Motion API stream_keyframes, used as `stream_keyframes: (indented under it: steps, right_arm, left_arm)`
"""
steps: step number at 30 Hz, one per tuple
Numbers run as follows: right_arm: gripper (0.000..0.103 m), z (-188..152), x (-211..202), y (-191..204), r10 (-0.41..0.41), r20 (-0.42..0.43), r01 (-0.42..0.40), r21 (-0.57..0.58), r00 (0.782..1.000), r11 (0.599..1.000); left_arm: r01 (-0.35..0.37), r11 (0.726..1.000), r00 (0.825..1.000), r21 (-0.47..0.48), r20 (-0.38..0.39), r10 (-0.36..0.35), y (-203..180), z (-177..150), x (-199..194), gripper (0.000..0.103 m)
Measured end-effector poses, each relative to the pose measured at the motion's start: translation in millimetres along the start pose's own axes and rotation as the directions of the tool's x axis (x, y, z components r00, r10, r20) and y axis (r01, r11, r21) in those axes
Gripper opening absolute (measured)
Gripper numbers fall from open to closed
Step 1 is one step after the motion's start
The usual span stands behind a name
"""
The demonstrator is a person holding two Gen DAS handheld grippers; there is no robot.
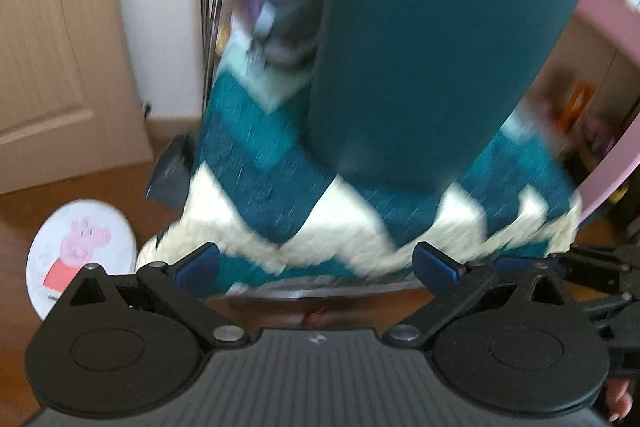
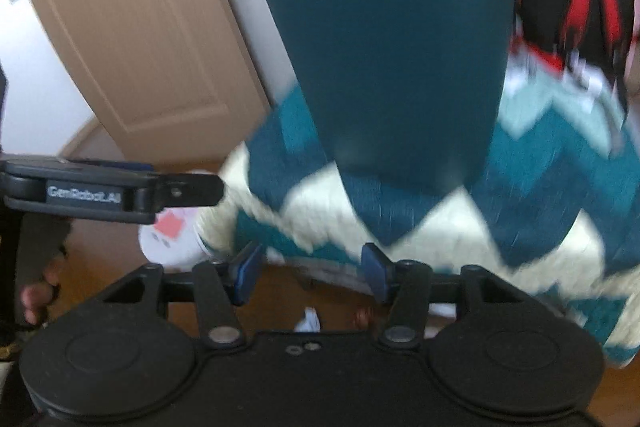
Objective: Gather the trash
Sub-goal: 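Lower both tools back to the floor trash under the stool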
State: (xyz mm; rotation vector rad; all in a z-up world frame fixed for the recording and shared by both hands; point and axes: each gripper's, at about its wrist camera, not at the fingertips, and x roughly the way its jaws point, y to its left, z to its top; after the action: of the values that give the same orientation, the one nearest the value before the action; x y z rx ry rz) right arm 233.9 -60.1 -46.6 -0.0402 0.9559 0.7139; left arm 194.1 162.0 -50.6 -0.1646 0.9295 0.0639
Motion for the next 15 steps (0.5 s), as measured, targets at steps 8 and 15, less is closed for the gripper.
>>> stream_keyframes:
  steps: [8,15]
  right_arm:
    - [0.053,-43,126,-32,-0.051,-0.183,0.065,0.073,0.982,0.995]
    - [0.053,-71,232,-55,-0.089,-0.295,0.112,0.063,0.952,0.992]
  left_arm:
    - [-0.089,0.986,0.983,0.138,-0.149,0.109,35,-43,119,0.102]
    - [-0.057,0.975,0.933,0.217,-0.335,0.129,63,-90,229,0.102]
